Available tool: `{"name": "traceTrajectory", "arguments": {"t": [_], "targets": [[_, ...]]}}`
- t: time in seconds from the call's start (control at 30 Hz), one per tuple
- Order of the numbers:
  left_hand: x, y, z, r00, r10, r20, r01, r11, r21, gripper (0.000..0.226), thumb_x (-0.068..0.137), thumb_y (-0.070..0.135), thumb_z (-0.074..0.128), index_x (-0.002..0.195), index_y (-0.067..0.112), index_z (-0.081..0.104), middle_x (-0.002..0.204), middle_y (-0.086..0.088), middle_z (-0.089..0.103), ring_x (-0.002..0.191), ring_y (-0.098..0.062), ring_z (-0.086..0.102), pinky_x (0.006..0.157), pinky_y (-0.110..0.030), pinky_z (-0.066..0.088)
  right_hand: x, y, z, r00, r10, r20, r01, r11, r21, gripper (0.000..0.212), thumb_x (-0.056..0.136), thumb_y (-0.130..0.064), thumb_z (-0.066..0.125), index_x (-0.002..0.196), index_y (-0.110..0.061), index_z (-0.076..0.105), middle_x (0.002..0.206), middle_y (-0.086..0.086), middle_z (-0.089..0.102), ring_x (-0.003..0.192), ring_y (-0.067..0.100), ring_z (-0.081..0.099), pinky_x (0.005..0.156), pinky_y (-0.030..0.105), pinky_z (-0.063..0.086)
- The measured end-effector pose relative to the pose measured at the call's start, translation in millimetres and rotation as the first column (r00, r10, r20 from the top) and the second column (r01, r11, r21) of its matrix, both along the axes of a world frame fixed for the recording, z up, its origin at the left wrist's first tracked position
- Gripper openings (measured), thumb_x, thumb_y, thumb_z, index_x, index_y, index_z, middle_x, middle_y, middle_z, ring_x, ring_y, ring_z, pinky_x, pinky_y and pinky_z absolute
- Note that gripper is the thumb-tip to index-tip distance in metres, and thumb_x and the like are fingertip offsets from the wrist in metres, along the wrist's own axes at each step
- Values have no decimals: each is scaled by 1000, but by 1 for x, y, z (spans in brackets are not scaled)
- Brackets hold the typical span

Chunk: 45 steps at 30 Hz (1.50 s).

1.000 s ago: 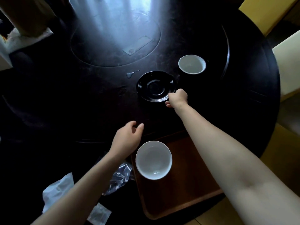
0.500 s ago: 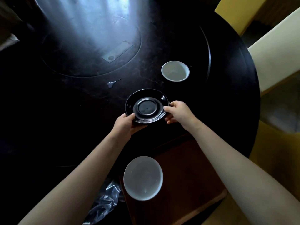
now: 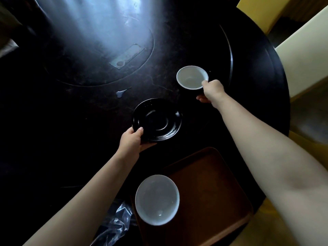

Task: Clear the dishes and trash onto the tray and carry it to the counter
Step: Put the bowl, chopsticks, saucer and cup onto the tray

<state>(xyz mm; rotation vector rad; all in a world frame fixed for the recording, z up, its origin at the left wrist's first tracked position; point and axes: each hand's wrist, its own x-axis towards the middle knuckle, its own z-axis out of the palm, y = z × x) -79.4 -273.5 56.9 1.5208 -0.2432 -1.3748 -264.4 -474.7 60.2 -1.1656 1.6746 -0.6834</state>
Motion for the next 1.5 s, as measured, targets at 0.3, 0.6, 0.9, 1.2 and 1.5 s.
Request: {"name": "traceTrajectory", "arguments": {"t": [0.3, 0.6, 0.9, 1.2, 1.5], "targets": [[0, 21, 8, 999, 20, -39, -21, 1000, -11, 20, 95, 11, 40, 94, 11, 60, 94, -11, 65, 78, -21, 67, 59, -33, 59, -39, 69, 11, 997, 82, -1, -82, 996, -22, 27, 92, -15, 36, 87, 2, 57, 65, 11, 55, 34, 11, 58, 34, 20, 47], [-61, 68, 18, 994, 2, -107, 5, 998, 70, 19, 95, 9, 40, 99, 6, 58, 100, -16, 63, 85, -26, 63, 55, -36, 59, -98, 140, 28, 999, 46, 20, -44, 996, -82, 28, 92, -12, 36, 83, 3, 57, 56, 15, 55, 32, 9, 56, 33, 17, 44], [-151, 107, 21, 942, 107, -318, -52, 983, 176, 13, 95, 10, 42, 95, 9, 55, 92, -14, 62, 77, -26, 64, 47, -36, 56, -143, 190, 35, 1000, 27, 4, -27, 996, -80, 29, 93, -14, 38, 76, 0, 58, 57, 16, 57, 34, 9, 57, 33, 17, 44], [-184, 131, -19, 854, 195, -482, -108, 973, 203, 24, 94, 12, 45, 116, 7, 51, 123, -16, 56, 112, -32, 55, 70, -44, 58, -157, 230, 13, 1000, 21, 6, -21, 999, -25, 32, 93, -14, 38, 85, 7, 60, 61, 16, 61, 45, 18, 58, 38, 21, 46], [-181, 133, -28, 905, 162, -394, -69, 969, 239, 30, 97, 13, 37, 125, 9, 45, 113, -10, 57, 99, -25, 56, 83, -45, 50, -157, 245, -11, 994, 90, -55, -92, 995, -39, 39, 93, -17, 40, 81, 17, 54, 60, 20, 57, 42, 18, 61, 42, 27, 48]]}}
